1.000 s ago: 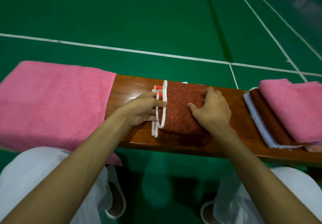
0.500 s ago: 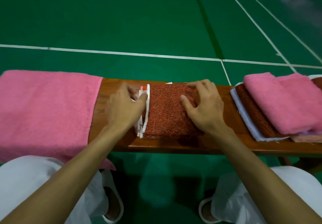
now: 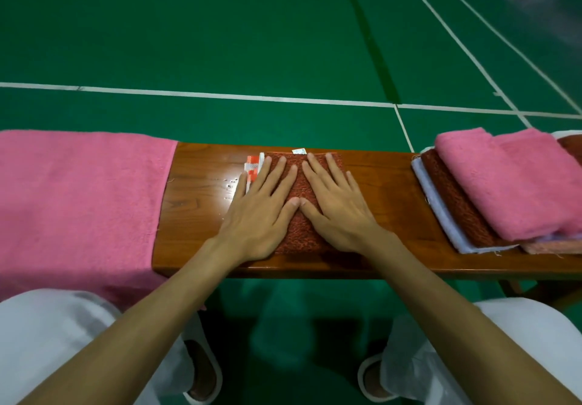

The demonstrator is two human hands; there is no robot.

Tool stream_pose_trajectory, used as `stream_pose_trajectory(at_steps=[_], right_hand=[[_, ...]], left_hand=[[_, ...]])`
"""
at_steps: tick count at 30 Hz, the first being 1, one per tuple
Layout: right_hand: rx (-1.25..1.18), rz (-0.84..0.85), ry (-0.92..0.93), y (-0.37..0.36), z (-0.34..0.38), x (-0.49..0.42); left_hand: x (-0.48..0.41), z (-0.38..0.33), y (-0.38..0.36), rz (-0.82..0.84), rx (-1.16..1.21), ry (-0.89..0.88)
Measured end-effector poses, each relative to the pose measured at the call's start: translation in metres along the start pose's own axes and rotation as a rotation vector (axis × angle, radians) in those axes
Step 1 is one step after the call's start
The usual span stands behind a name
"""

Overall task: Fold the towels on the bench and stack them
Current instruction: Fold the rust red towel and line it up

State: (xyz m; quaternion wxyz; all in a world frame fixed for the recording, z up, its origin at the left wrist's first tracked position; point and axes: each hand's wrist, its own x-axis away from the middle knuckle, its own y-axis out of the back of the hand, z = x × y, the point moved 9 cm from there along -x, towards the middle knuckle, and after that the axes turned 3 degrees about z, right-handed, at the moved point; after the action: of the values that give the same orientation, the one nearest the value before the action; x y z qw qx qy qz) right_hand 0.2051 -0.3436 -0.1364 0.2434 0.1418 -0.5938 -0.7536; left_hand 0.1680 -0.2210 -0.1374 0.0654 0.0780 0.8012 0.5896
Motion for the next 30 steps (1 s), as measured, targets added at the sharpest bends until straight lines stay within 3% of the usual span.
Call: stream_pose_trajectory(at_steps=[6, 16, 19, 23, 27, 30], right_hand=[[-0.07, -0.016, -0.089, 0.004, -0.037, -0.002], [-0.077, -0.039, -0.081, 0.004, -0.038, 0.001], [-0.197, -0.091, -0.075, 0.009, -0.041, 0.002], [-0.367, -0.18, -0.062, 0.025, -0.049, 0.012], [-0.286, -0.231, 0.054, 0.035, -0.037, 0.036], [-0.163, -0.233, 0.184, 0.024, -0.014, 0.059]], left_hand=[[0.002, 0.026, 0.001, 0.01, 0.017, 0.076], [0.005, 0.026, -0.001, 0.009, 0.049, 0.076], [0.006, 0.026, 0.002, -0.004, 0.107, 0.062], [0.018, 0.02, 0.014, -0.062, 0.182, -0.023], [0.039, 0.005, 0.025, -0.098, 0.037, -0.188], [0.056, -0.006, 0.013, -0.038, -0.062, -0.272]])
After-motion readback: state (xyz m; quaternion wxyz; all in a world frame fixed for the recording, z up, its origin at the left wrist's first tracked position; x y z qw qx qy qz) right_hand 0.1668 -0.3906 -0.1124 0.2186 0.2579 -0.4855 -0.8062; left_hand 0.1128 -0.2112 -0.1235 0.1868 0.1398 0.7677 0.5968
